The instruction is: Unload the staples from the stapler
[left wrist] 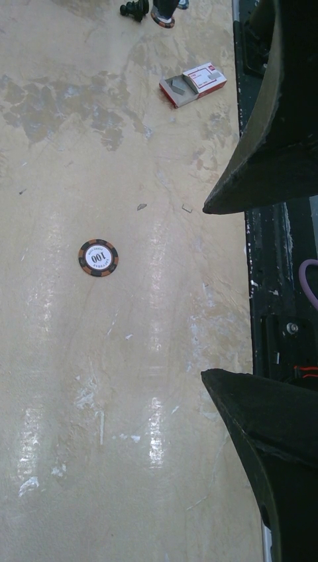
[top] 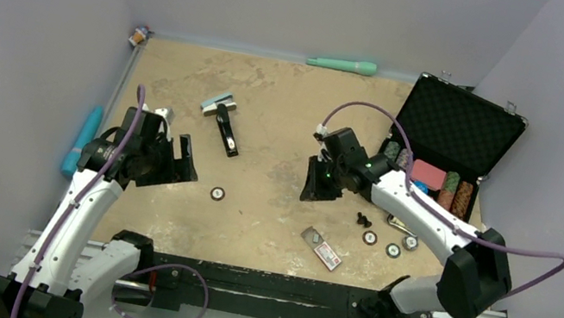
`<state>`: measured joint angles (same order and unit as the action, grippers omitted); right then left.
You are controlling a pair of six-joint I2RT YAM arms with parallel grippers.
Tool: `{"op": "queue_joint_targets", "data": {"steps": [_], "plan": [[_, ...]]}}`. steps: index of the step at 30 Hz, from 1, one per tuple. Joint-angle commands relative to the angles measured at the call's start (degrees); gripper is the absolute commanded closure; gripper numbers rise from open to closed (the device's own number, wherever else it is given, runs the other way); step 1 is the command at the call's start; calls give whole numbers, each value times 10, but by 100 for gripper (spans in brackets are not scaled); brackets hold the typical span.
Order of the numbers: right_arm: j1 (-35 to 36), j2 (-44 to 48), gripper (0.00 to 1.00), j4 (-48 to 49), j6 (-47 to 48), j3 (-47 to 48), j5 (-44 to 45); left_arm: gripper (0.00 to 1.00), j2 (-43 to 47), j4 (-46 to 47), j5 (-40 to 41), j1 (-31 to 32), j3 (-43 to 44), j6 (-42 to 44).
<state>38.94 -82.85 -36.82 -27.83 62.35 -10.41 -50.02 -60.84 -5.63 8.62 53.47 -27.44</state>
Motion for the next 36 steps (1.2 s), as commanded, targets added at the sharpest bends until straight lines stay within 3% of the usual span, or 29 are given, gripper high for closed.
{"op": "queue_joint_targets", "data": {"steps": [1, 12, 36], "plan": [[0, 58, 90, -30, -52, -46, -22, 11, 4, 17, -6, -5, -3, 0], [2, 125, 91, 2, -113, -161, -53, 11, 5, 16, -3, -5, -4, -2], [22, 101, 96, 54, -158, -218, -32, 11, 1, 17, -9, -5, -4, 0]]}}
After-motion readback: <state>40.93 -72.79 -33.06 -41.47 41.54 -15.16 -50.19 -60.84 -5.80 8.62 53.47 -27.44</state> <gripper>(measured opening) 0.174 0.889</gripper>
